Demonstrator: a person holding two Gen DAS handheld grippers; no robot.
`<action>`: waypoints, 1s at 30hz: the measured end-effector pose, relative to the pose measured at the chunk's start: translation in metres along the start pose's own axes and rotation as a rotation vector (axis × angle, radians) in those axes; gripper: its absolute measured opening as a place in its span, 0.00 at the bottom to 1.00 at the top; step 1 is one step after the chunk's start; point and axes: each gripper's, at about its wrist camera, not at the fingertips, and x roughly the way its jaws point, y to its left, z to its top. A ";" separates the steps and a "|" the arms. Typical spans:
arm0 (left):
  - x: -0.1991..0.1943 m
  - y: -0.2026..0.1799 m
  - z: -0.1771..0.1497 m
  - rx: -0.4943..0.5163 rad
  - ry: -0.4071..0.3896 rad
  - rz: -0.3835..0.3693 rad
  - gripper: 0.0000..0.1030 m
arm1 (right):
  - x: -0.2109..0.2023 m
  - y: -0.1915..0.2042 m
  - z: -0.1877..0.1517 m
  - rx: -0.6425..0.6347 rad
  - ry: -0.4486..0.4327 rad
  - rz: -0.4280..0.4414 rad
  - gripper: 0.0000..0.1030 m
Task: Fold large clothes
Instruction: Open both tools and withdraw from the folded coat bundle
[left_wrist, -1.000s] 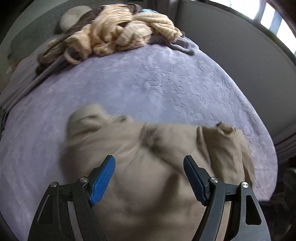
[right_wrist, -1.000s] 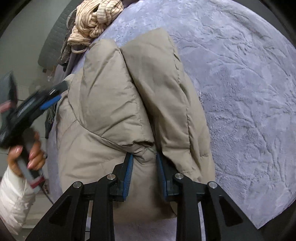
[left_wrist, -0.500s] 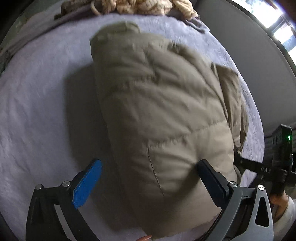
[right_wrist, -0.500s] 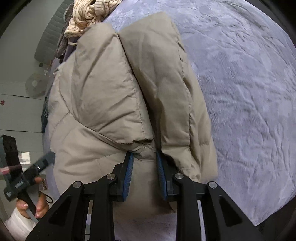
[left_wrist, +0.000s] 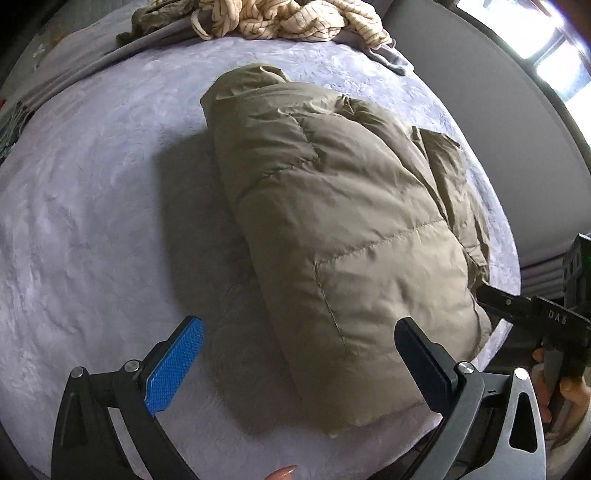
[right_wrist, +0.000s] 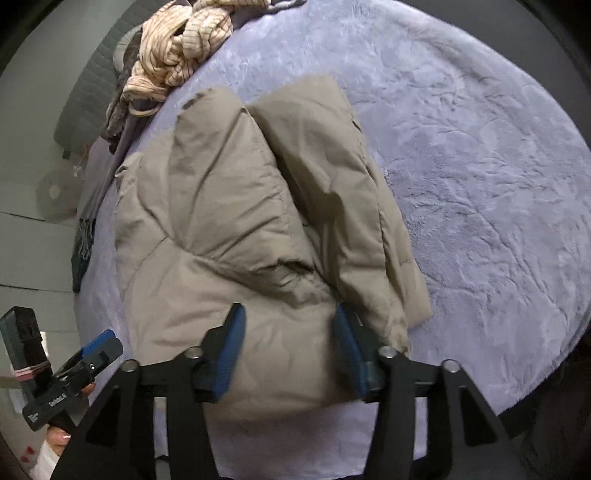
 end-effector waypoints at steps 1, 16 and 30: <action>-0.001 0.000 -0.001 -0.001 -0.001 -0.001 1.00 | -0.002 0.003 -0.002 0.001 -0.003 -0.005 0.57; 0.006 -0.002 0.024 -0.135 -0.003 0.051 1.00 | -0.008 0.007 0.065 -0.121 0.039 -0.034 0.84; 0.034 -0.015 0.051 -0.199 0.027 0.111 1.00 | 0.015 0.000 0.119 -0.245 0.103 -0.061 0.87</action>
